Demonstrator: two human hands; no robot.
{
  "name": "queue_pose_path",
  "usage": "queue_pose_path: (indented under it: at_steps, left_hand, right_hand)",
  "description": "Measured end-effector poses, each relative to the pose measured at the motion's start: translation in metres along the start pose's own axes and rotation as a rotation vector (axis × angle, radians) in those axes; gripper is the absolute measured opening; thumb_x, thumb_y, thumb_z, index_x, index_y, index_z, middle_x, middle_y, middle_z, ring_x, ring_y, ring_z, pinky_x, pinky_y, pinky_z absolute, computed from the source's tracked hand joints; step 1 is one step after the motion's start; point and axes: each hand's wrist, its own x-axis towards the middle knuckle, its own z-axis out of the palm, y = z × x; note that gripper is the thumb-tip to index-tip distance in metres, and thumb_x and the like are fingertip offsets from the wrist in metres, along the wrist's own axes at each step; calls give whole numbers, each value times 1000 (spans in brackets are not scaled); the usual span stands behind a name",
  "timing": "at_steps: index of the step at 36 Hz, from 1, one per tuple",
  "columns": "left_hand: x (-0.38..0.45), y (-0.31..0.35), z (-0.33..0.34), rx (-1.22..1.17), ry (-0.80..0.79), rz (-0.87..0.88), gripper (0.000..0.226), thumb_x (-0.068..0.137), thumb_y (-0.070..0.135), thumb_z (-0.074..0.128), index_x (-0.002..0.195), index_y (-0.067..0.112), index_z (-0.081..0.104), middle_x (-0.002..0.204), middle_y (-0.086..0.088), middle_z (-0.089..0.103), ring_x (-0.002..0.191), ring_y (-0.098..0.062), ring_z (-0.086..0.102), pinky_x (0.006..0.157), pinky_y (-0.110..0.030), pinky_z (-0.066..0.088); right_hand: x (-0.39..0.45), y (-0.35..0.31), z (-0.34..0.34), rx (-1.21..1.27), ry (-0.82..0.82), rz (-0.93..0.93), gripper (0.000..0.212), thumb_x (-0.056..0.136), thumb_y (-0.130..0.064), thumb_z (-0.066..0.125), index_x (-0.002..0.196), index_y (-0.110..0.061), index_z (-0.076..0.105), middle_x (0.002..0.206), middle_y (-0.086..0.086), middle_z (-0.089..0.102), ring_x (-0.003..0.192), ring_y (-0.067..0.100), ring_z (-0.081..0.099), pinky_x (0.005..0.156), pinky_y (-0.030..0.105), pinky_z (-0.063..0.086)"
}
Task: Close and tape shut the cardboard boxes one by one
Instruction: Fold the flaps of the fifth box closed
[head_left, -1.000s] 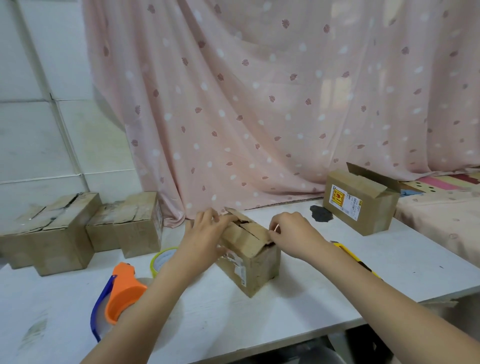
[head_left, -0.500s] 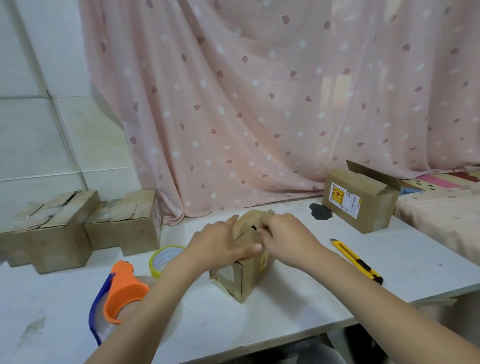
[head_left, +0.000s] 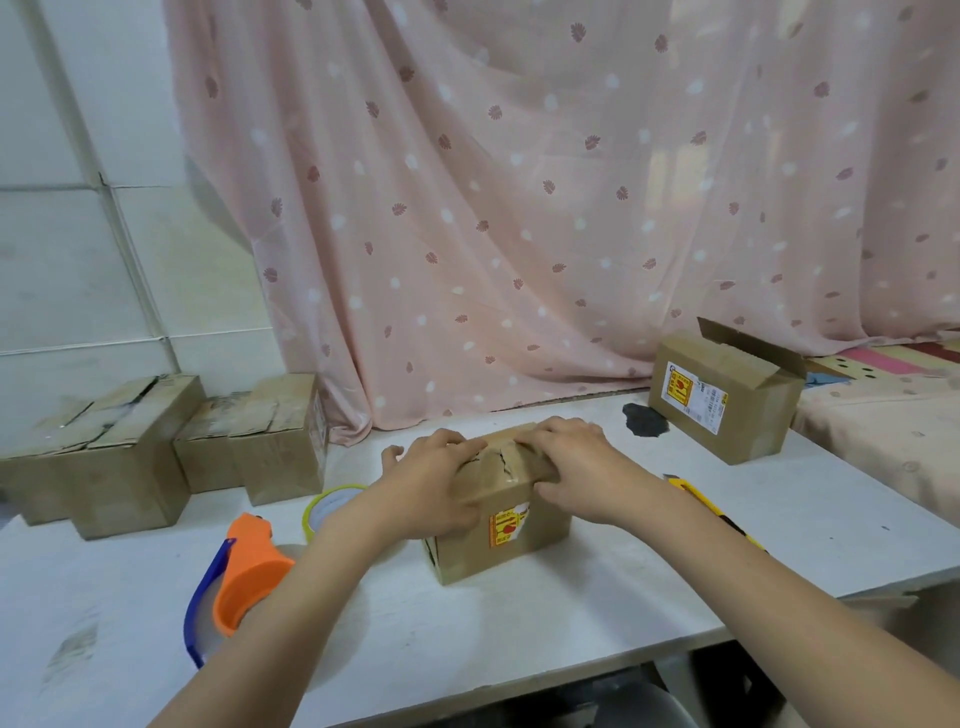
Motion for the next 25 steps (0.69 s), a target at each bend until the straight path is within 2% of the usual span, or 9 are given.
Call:
queue_pose_path:
  at_steps: [3,6,11,16,19,22,25]
  left_hand:
    - [1,4,6,24,114,8,73,78,59,68,143,38,43,136,13,37,132,-15,33,109,-43,19]
    - [4,7,10,34,162,25,65,78,63,67,136,40,51,128,13,38,128,-15,33,105,-41,21]
    - [8,11,10,73,131,11,69,80,63,65,141,36,47,129,9,40,124,-17,35,101,-41,24]
    - [6,12,8,133,132,19,66,85,59,63,142,31,46,127,7,41,123,-17,37,100,-40,26]
    - [4,12,9,154,123,31,63,88,56,61,142,28,46,127,6,42,123,-18,39,100,-38,27]
    - [4,10,10,151,129,36,62,88,55,61,142,26,48,129,4,41,125,-18,38,103,-38,27]
    - [4,5,12,149,144,56,64,86,57,64,140,27,47,138,4,37,131,-18,34,110,-42,24]
  right_hand:
    - [-1,-1,2,41,13,-20,62,90,-28,62,149,-29,42,139,-1,44,131,23,34,114,36,25]
    - [-2,-1,3,98,30,-29,61,90,-31,64,148,-28,44,137,-2,45,131,21,34,110,33,32]
    - [-5,-1,4,116,43,-18,62,89,-36,67,147,-30,45,134,-3,46,129,21,36,108,35,34]
    - [-7,-2,3,59,76,-19,61,88,-41,69,143,-24,50,135,-2,48,126,19,38,109,34,30]
    - [-6,-3,6,80,67,-2,60,88,-44,68,141,-22,52,134,-4,49,123,23,43,106,36,37]
    - [-6,-5,8,117,54,-1,55,89,-40,67,139,-21,54,131,-1,51,120,25,49,103,37,42]
    - [-9,-9,8,138,54,-16,60,92,-35,66,146,-20,47,135,-1,50,122,20,49,103,33,42]
